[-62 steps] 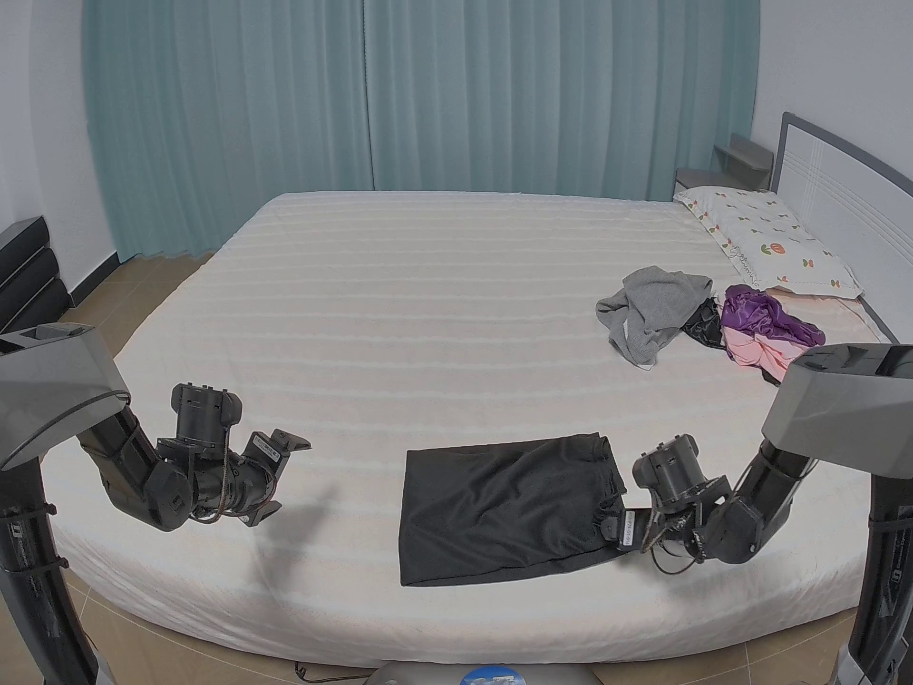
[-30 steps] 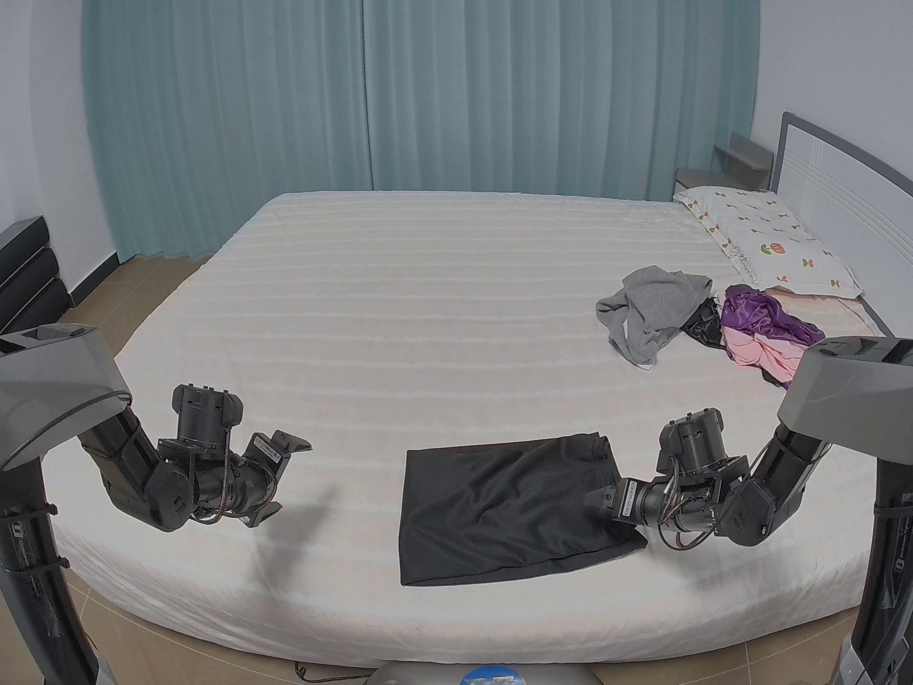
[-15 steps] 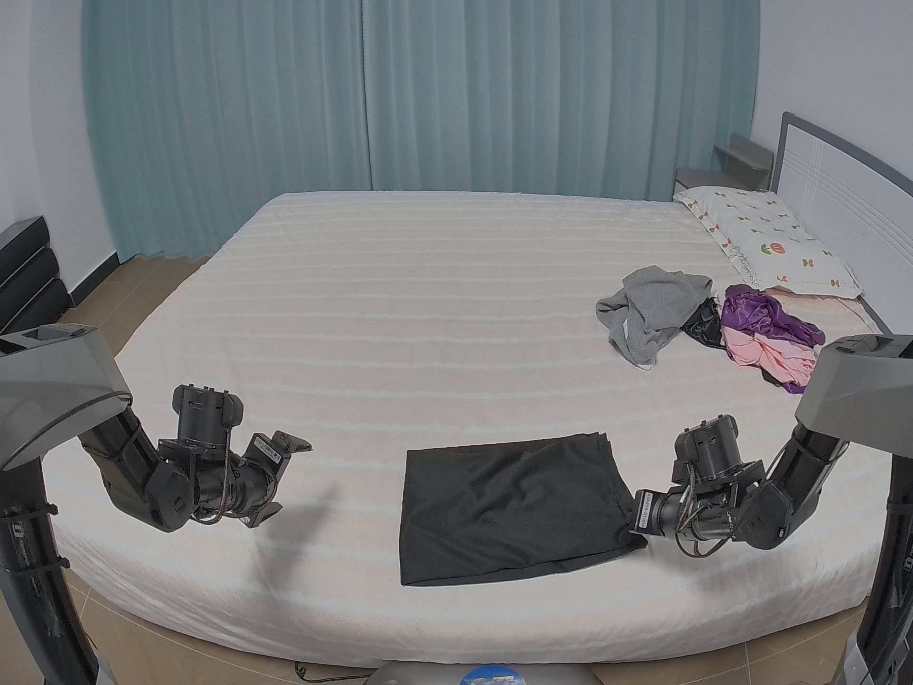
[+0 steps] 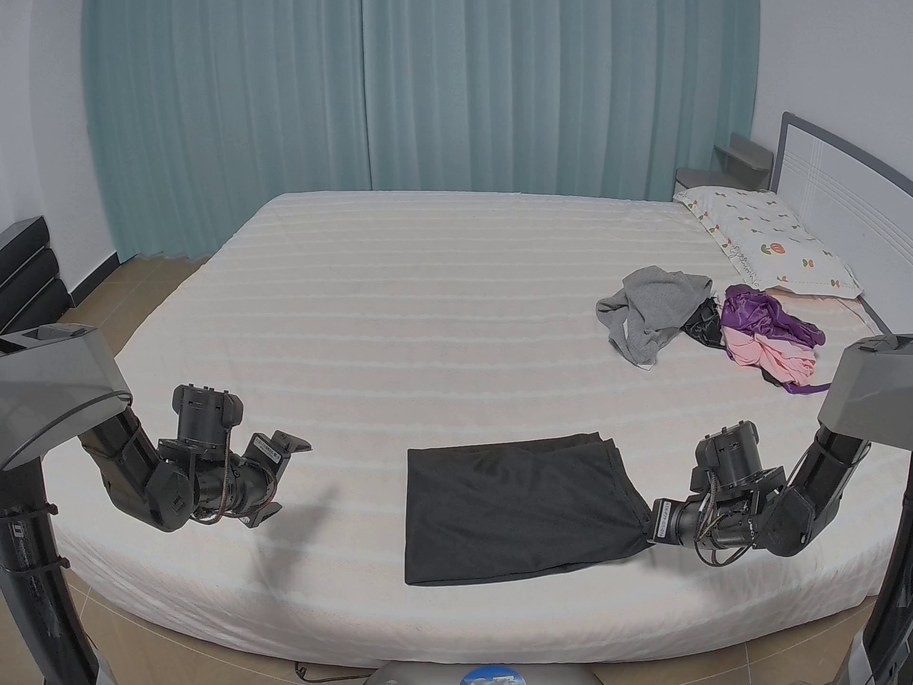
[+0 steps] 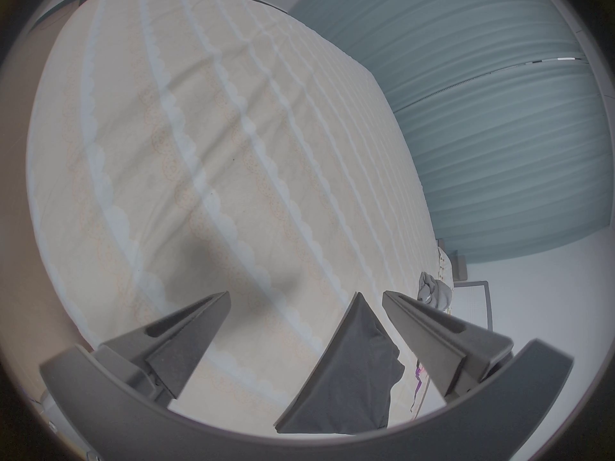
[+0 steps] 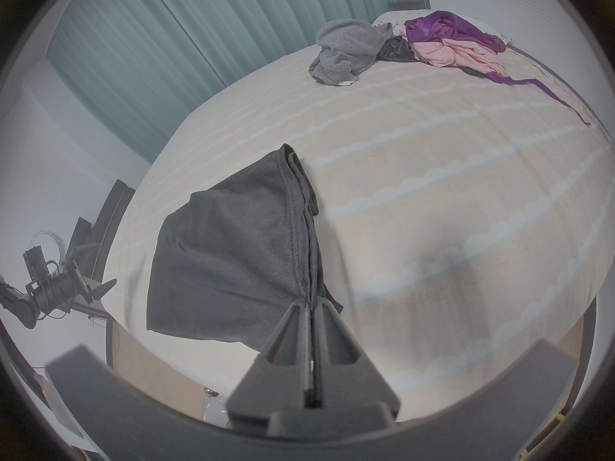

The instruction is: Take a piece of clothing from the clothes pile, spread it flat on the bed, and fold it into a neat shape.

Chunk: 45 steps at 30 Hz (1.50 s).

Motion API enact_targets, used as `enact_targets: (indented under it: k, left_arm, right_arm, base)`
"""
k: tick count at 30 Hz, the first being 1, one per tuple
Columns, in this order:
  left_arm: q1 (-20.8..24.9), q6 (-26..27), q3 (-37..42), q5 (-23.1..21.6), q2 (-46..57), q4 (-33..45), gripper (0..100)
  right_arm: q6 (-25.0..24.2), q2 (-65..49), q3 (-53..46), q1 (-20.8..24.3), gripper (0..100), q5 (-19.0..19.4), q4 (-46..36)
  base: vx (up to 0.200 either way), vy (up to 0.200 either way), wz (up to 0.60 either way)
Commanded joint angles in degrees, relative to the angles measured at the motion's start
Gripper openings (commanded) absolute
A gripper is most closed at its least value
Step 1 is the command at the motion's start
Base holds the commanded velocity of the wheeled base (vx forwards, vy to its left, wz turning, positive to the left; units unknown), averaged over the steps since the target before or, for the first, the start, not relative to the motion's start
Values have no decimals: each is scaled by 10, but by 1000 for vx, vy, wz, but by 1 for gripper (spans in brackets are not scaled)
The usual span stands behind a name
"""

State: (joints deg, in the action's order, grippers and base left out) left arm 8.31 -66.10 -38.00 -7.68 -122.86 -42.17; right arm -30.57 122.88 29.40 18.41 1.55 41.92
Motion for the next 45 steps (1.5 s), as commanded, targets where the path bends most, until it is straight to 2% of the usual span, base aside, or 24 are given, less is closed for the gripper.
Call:
enact_targets:
  k: [1,7,8,25,30,41,45]
  left_arm:
    - [-1,-1,0,0,1,0,100]
    - [-1,-3,-1,0,2,0,100]
    - [-1,-3,-1,0,2,0,100]
    - [0,0,0,1,1,0,100]
    - [0,0,0,1,1,0,100]
    - [2,2,0,1,0,0,100]
    - [5,3,0,1,-1,0,100]
  right_arm:
    - [3,2,-4,-1,0,0,-1]
    - [6,10,-12,-10,0,0,0]
    - [6,10,-13,-10,100,1,1]
    - [-5,-2,35,-36,100,12,3]
    - [-6,3,86,-38,100,12,-4]
    - [-61,95,218,-42,100,12,-25]
    - [-65,127,283,-35,100,12,-55]
  base:
    - [0,0,0]
    - [0,0,0]
    - [0,0,0]
    - [0,0,0]
    - [0,0,0]
    - [0,0,0]
    - [0,0,0]
